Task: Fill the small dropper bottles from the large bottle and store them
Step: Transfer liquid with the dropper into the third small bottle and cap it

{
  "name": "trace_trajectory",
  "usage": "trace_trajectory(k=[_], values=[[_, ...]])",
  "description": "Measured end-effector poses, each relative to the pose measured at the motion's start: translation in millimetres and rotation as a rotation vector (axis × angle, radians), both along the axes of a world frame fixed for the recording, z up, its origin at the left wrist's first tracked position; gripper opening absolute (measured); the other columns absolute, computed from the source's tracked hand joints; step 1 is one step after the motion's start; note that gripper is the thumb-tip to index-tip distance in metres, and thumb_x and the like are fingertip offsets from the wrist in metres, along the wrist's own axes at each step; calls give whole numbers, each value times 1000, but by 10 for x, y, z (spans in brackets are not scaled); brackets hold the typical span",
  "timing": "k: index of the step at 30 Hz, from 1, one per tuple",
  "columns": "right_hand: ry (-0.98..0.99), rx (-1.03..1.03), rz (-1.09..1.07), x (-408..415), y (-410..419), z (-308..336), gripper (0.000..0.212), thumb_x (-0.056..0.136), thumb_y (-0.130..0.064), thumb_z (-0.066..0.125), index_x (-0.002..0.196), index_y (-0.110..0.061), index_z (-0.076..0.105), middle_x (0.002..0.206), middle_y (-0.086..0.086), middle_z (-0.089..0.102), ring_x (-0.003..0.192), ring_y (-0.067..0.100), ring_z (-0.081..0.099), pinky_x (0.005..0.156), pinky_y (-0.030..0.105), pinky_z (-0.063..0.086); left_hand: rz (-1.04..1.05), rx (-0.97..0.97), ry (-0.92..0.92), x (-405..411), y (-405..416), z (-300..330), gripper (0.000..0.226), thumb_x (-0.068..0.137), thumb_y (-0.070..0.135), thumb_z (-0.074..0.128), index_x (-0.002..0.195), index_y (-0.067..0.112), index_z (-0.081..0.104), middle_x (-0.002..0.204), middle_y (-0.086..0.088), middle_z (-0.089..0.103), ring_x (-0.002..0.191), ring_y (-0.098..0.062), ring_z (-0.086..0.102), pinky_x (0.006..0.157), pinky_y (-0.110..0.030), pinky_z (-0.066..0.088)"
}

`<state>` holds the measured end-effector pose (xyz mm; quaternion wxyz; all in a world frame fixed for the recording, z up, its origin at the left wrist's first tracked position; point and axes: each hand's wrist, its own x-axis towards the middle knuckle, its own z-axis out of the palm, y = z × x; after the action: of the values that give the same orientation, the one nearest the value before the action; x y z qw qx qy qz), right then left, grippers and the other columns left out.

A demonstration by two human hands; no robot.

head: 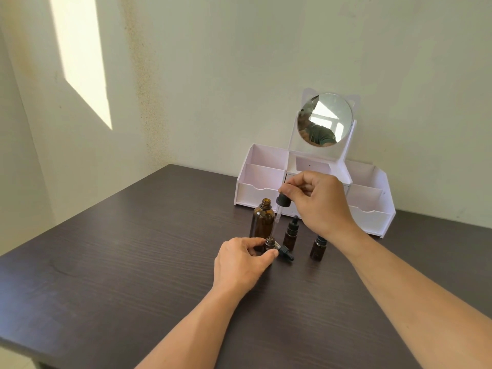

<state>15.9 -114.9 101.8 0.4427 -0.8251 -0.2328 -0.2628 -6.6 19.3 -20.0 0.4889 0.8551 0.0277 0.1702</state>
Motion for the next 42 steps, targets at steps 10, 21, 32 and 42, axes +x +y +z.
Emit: trace_trajectory(k=[10,21,32,42], values=[[-6,7,4,-34,-14,55,18,85,-14,68,73,-27,65,69,-20,64,64,-9,62,64,5,47,5,5,5,-16,2,16,39,79,55,71,113,36,71,58,14,54,53,-2,50,51,-14,33],[-21,50,-11,-39,-21,180,5,84,-15,69,80,-16,69,69,-13,65,60,-8,62,56,5,46,-10,-9,1,-30,4,22,37,79,54,71,111,37,72,57,13,54,53,-2,50,53,-15,35],[-4,-4,6,-38,-27,74,22,84,-10,69,69,-26,64,65,-20,63,60,-11,61,60,3,45,-9,-9,0,-36,3,27,37,78,54,72,111,37,72,56,13,56,53,-1,51,53,-17,36],[-97,109,7,-21,-44,336,10,86,-9,68,79,-17,66,71,-10,68,62,-4,65,59,8,49,-5,-2,1,-26,6,24,38,78,55,71,111,38,72,58,13,56,54,-2,51,52,-16,34]])
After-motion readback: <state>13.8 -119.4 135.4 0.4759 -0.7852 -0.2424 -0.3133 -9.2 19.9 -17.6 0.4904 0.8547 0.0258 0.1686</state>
